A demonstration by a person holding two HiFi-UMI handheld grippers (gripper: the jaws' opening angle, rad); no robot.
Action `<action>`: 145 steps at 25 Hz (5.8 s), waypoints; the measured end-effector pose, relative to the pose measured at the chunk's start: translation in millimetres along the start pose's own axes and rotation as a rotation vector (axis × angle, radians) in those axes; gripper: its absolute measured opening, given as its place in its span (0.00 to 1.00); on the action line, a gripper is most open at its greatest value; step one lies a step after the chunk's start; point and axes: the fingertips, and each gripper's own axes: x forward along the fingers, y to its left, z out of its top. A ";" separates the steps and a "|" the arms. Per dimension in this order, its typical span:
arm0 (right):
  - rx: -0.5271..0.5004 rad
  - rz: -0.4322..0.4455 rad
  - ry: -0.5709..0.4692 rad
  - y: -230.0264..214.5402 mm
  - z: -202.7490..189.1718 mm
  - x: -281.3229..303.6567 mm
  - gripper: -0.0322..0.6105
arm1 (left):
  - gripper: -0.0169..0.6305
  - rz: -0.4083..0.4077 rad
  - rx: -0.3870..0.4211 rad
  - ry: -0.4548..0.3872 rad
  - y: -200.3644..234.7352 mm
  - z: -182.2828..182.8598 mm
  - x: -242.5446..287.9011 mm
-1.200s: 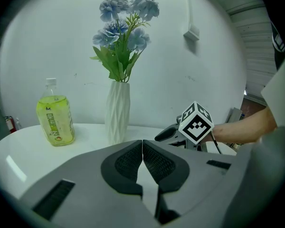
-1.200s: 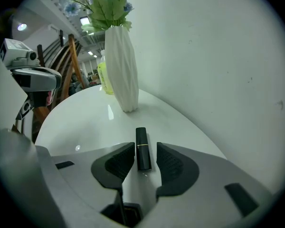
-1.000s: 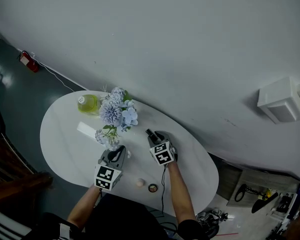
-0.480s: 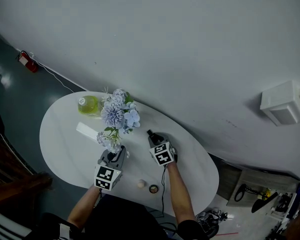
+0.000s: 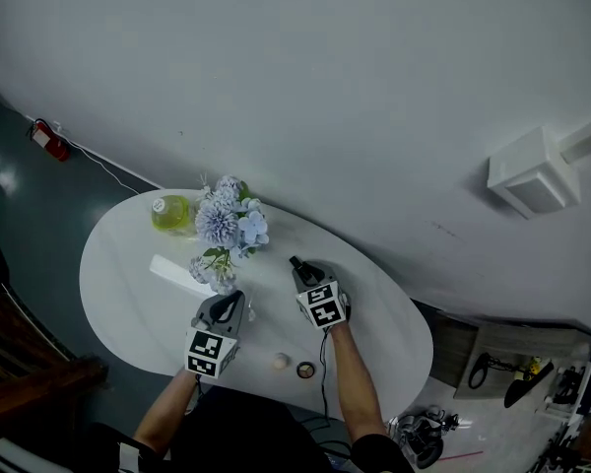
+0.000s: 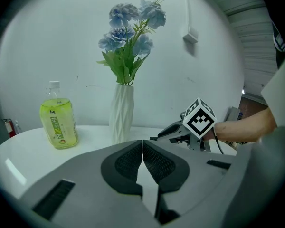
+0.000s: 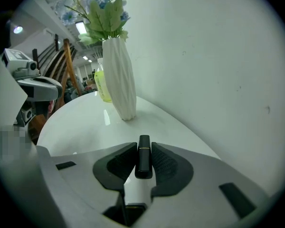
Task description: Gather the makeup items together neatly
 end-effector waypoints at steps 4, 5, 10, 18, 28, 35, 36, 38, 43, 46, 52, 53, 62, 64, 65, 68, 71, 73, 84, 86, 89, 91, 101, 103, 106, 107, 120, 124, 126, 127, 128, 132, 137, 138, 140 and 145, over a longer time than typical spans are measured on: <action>0.018 -0.018 -0.003 0.1 -3.4 -16.5 0.22 | 0.06 -0.026 0.017 -0.009 -11.3 1.1 -5.2; 0.023 -0.021 -0.003 1.1 -5.7 -20.1 0.22 | 0.06 -0.033 0.020 -0.009 -14.0 0.5 -7.0; 0.049 -0.050 -0.017 7.5 -19.2 -40.4 0.22 | 0.06 -0.060 0.037 -0.011 -26.7 -3.5 -16.6; 0.111 -0.116 -0.038 12.6 -52.6 -83.4 0.22 | 0.06 -0.122 0.078 -0.018 -58.6 -7.9 -28.1; 0.221 -0.229 -0.050 20.4 -114.1 -154.7 0.22 | 0.06 -0.236 0.143 -0.012 -115.7 -19.7 -41.3; 0.329 -0.322 -0.069 30.2 -164.1 -200.2 0.22 | 0.06 -0.313 0.193 -0.003 -155.8 -31.9 -52.0; 0.347 -0.333 -0.071 32.4 -171.5 -205.4 0.22 | 0.06 -0.321 0.200 -0.001 -161.0 -33.8 -53.6; 0.383 -0.351 -0.077 36.8 -185.9 -214.1 0.22 | 0.06 -0.338 0.215 0.004 -171.3 -37.5 -55.7; 0.457 -0.369 -0.071 53.6 -222.7 -224.9 0.22 | 0.06 -0.372 0.242 0.017 -194.3 -48.6 -63.0; 0.492 -0.373 -0.066 63.9 -239.7 -225.6 0.22 | 0.06 -0.384 0.254 0.028 -203.7 -55.6 -67.4; 0.542 -0.381 -0.059 85.5 -266.6 -219.1 0.22 | 0.06 -0.398 0.271 0.047 -217.3 -70.3 -75.5; 0.549 -0.383 -0.059 89.1 -270.3 -217.5 0.22 | 0.06 -0.399 0.272 0.049 -218.8 -72.7 -76.6; 0.582 -0.402 -0.051 105.9 -283.7 -209.0 0.22 | 0.06 -0.392 0.276 0.060 -223.5 -83.3 -85.9; 0.594 -0.407 -0.049 106.4 -283.9 -207.8 0.22 | 0.06 -0.389 0.276 0.059 -222.7 -83.4 -86.9; 0.598 -0.407 -0.051 106.8 -283.4 -207.5 0.22 | 0.06 -0.387 0.275 0.058 -222.5 -83.1 -87.5; 0.608 -0.389 -0.056 110.1 -282.4 -205.1 0.22 | 0.06 -0.383 0.273 0.056 -221.0 -82.6 -89.5; 0.607 -0.380 -0.055 112.2 -281.3 -203.8 0.22 | 0.06 -0.378 0.273 0.054 -219.6 -82.1 -91.5; 0.601 -0.381 -0.055 112.3 -280.5 -203.9 0.22 | 0.06 -0.377 0.274 0.054 -219.3 -82.0 -92.1; 0.565 -0.414 -0.099 108.6 -264.8 -223.4 0.22 | 0.06 -0.376 0.279 0.035 -220.6 -78.4 -97.0; 0.556 -0.430 -0.126 105.3 -257.1 -233.8 0.22 | 0.06 -0.379 0.284 0.024 -223.0 -74.4 -99.3; 0.546 -0.452 -0.185 101.2 -240.8 -253.9 0.22 | 0.06 -0.385 0.292 -0.004 -227.7 -64.0 -104.7; 0.531 -0.473 -0.231 99.9 -226.1 -270.2 0.22 | 0.06 -0.383 0.295 -0.027 -229.3 -56.0 -109.7; 0.420 -0.560 -0.454 115.6 -157.0 -348.9 0.22 | 0.06 -0.361 0.309 -0.147 -235.2 -17.8 -141.1; 0.403 -0.573 -0.504 123.2 -145.4 -361.8 0.22 | 0.06 -0.354 0.311 -0.177 -234.5 -10.3 -150.1; 0.376 -0.598 -0.569 135.8 -131.3 -378.1 0.19 | 0.06 -0.345 0.312 -0.216 -233.3 -1.9 -162.3; 0.368 -0.606 -0.582 139.5 -127.7 -381.8 0.16 | 0.06 -0.343 0.313 -0.224 -232.7 0.1 -165.1; 0.331 -0.595 -0.612 167.8 -110.7 -385.7 0.11 | 0.06 -0.329 0.321 -0.214 -217.7 -6.4 -182.7; 0.329 -0.578 -0.596 169.1 -111.1 -380.8 0.11 | 0.06 -0.329 0.319 -0.217 -217.6 -6.4 -183.5; 0.324 -0.573 -0.588 169.4 -111.3 -378.4 0.11 | 0.06 -0.324 0.303 -0.222 -216.3 -5.7 -182.4; 0.322 -0.570 -0.584 168.9 -111.2 -376.9 0.11 | 0.06 -0.320 0.296 -0.221 -215.1 -5.9 -180.9; 0.321 -0.567 -0.580 167.9 -111.1 -375.4 0.11 | 0.06 -0.316 0.293 -0.218 -213.9 -6.4 -179.3; 0.307 -0.552 -0.563 161.2 -110.0 -368.1 0.11 | 0.06 -0.306 0.290 -0.208 -208.7 -8.2 -172.9; 0.293 -0.515 -0.527 145.1 -106.7 -351.5 0.11 | 0.06 -0.280 0.277 -0.190 -196.1 -6.5 -159.4; 0.289 -0.507 -0.520 140.7 -104.9 -347.5 0.11 | 0.06 -0.273 0.274 -0.186 -192.8 -5.0 -155.6; 0.278 -0.489 -0.506 132.4 -99.6 -339.7 0.11 | 0.06 -0.257 0.266 -0.179 -185.5 -1.2 -147.6; 0.257 -0.443 -0.481 115.5 -82.2 -318.1 0.11 | 0.06 -0.224 0.244 -0.159 -165.6 5.2 -127.3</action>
